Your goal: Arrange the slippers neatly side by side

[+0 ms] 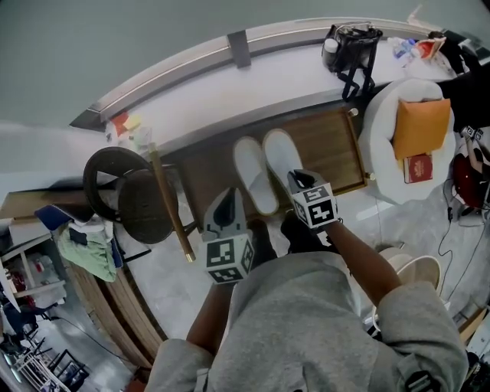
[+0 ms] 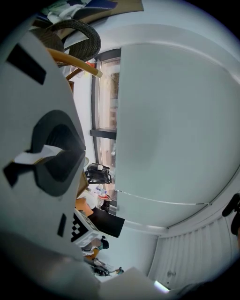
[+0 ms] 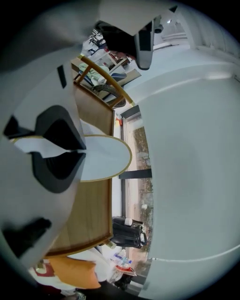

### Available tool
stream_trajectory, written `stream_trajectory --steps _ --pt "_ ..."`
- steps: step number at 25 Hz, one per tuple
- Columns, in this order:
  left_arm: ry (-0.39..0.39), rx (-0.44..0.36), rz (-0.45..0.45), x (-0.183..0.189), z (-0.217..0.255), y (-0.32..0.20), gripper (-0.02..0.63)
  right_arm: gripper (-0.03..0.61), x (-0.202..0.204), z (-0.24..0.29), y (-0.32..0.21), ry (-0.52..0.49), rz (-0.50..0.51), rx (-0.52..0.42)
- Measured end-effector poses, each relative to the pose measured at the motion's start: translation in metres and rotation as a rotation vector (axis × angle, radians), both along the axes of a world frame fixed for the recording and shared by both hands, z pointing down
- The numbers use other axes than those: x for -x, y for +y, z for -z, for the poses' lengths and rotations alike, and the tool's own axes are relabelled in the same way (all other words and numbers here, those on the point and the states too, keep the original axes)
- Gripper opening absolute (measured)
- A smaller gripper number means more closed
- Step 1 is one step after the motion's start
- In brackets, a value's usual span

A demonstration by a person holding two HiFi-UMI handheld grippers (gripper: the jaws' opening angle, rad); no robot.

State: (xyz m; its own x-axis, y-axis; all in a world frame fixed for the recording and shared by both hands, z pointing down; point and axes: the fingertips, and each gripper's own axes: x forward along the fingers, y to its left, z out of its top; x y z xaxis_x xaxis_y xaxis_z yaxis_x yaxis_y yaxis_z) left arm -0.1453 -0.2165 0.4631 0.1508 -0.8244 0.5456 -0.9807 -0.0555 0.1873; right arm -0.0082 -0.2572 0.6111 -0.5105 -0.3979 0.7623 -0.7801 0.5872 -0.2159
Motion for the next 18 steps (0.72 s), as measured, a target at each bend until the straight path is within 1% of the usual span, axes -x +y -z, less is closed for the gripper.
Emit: stream_trajectory --steps 5,9,12,18 --pt "-0.018 0.015 0.027 -0.011 -0.002 0.002 0.015 0.034 -0.022 -0.043 0.007 0.039 -0.039 0.103" --pt "-0.035 0.024 0.066 -0.010 0.000 0.008 0.015 0.034 -0.021 -0.061 0.005 0.037 -0.054 0.155" --pt "-0.048 0.034 0.098 -0.004 0.002 0.012 0.015 0.034 -0.014 -0.070 -0.002 0.038 -0.059 0.178" --pt "-0.071 0.047 0.148 0.010 0.002 0.019 0.015 0.034 0.003 -0.080 -0.014 0.043 -0.030 0.181"
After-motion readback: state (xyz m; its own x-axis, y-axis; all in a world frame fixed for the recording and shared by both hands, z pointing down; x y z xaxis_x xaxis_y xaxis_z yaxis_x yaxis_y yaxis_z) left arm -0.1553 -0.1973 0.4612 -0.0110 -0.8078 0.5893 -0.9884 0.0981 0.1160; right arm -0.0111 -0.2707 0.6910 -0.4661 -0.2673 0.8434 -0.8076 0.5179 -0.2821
